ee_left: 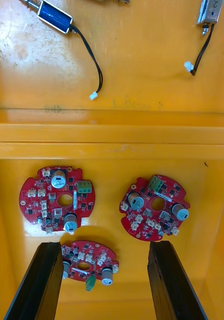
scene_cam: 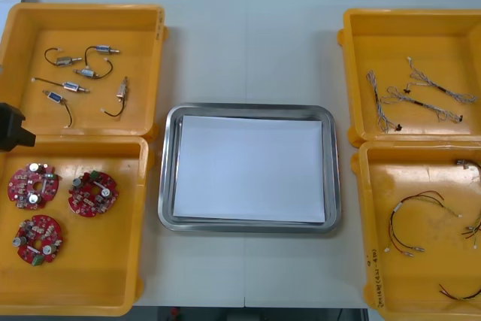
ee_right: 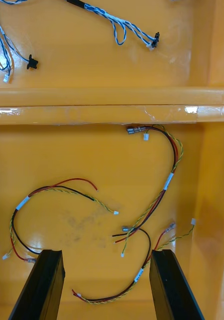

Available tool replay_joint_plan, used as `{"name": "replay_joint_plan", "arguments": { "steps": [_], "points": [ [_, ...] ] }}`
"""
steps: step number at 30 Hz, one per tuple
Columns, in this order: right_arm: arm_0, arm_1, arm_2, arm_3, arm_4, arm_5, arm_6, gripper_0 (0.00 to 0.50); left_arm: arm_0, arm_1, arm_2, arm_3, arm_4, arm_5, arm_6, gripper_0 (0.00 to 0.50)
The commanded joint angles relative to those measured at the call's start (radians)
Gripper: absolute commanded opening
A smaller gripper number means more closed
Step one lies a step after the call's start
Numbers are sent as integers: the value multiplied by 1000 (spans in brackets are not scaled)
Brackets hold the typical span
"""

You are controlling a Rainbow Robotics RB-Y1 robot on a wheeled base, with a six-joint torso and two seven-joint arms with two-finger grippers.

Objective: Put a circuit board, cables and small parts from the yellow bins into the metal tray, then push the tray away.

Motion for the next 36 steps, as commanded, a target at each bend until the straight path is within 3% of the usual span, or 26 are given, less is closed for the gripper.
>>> {"name": "replay_joint_plan", "arguments": {
  "steps": [1, 36],
  "points": [
    [18, 2, -25, -30, -8, 3, -20, 500, 12, 44, 26, -26, 5, 6, -63, 500],
    [18, 2, -25, -30, -8, 3, -20, 500, 12, 44, 26, -26, 5, 6, -63, 500]
  ]
}}
